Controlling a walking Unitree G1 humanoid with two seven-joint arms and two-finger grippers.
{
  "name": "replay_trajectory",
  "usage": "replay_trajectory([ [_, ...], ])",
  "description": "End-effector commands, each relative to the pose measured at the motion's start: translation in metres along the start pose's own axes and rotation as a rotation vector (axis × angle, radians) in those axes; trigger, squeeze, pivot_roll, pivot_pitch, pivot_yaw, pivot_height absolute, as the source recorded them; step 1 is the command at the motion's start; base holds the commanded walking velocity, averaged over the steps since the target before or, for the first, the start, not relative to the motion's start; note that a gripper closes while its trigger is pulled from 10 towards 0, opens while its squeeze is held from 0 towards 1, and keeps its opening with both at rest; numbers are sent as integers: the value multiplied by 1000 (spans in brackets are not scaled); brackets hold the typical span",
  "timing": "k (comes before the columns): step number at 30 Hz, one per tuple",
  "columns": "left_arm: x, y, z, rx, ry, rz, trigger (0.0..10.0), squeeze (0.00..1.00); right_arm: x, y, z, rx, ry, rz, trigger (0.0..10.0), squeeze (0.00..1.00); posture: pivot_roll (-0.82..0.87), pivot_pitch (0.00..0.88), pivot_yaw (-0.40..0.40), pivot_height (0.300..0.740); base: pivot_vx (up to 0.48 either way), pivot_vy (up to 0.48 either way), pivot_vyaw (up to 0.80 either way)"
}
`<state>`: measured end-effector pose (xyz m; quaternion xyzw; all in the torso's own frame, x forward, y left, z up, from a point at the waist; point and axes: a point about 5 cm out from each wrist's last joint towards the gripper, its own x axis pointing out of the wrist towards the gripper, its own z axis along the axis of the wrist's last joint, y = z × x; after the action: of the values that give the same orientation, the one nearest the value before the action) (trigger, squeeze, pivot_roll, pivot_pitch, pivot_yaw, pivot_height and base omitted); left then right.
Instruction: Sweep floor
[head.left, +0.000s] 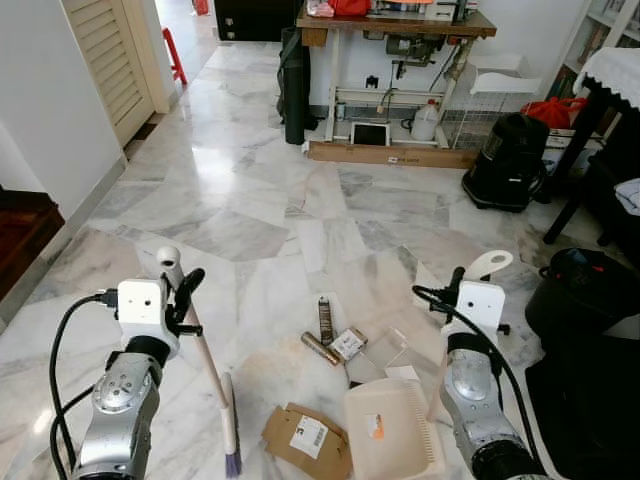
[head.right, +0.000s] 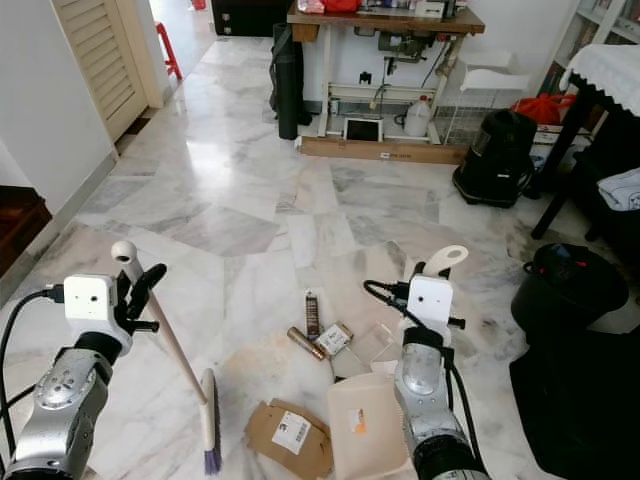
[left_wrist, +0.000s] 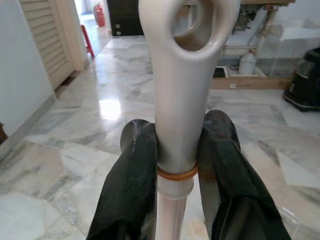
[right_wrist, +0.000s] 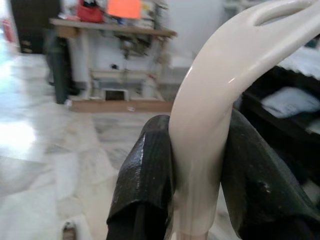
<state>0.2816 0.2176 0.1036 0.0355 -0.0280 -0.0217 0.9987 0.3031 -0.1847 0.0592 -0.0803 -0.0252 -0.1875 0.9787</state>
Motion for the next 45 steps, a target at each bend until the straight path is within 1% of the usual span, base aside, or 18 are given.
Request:
replay_trajectory([
  [1,0,0,5,27,-25,-17,10000,0,3,-9,-1,1,3,-59,10000,0,161,62,0,740,0,0,0],
  [2,-1,1,4,29,-13,-25,10000,0,3,-12,-2,-2,7,-82,10000,0,162,76,7,740,0,0,0],
  [6,-3,2,3,23,1,-37,10000,0,1,-15,-5,-12,10,-99,10000,0,167,88,15,740,0,0,0],
  [9,-4,4,3,-16,14,-39,10000,0,-3,-18,-11,-10,35,-116,10000,0,174,108,27,740,0,0,0],
  [13,-4,5,3,-33,27,-54,10000,0,-8,-19,-17,-22,45,-124,10000,0,181,127,41,740,0,0,0],
  [16,-9,8,3,-32,40,-73,10000,0,-14,-19,-21,-29,48,-128,10000,0,181,138,49,740,0,0,0],
  [19,-9,12,4,-30,43,-72,10000,0,-16,-19,-21,-30,43,-128,10000,0,184,141,50,740,0,0,0],
  [20,-10,15,6,-22,39,-62,10000,0,-18,-20,-23,-31,48,-130,10000,0,188,152,54,740,0,0,0],
  [24,-9,17,8,-2,32,-69,10000,0,-19,-20,-25,-32,51,-131,10000,0,195,162,57,740,0,0,0],
  [28,-8,22,16,20,0,-56,10000,0,-20,-21,-24,-34,37,-145,10000,0,196,164,60,740,0,0,0],
  [33,-6,28,22,51,-19,-38,10000,0,-18,-27,-22,-43,16,-176,10000,0,208,169,68,740,0,0,0],
  [35,-7,29,23,55,-21,-36,10000,0,-17,-32,-18,-30,-4,-205,10000,0,203,169,67,740,0,0,0],
  [36,-7,29,23,55,-21,-36,10000,0,-17,-32,-18,-30,-4,-205,10000,0,203,169,67,740,0,0,0],
  [38,-6,28,23,53,-22,-34,10000,0,-14,-36,-13,-14,-39,-223,10000,0,193,168,66,740,0,0,0],
  [42,-6,27,22,47,-23,-33,10000,0,-13,-38,-10,-4,-56,-229,10000,0,190,167,65,740,0,0,0],
  [44,-4,18,20,29,-27,-45,10000,0,-8,-42,-1,14,-99,-251,10000,0,182,162,63,740,0,0,0],
  [45,-4,18,20,29,-27,-45,10000,0,-8,-42,-1,14,-99,-251,10000,0,182,162,63,740,0,0,0],
])
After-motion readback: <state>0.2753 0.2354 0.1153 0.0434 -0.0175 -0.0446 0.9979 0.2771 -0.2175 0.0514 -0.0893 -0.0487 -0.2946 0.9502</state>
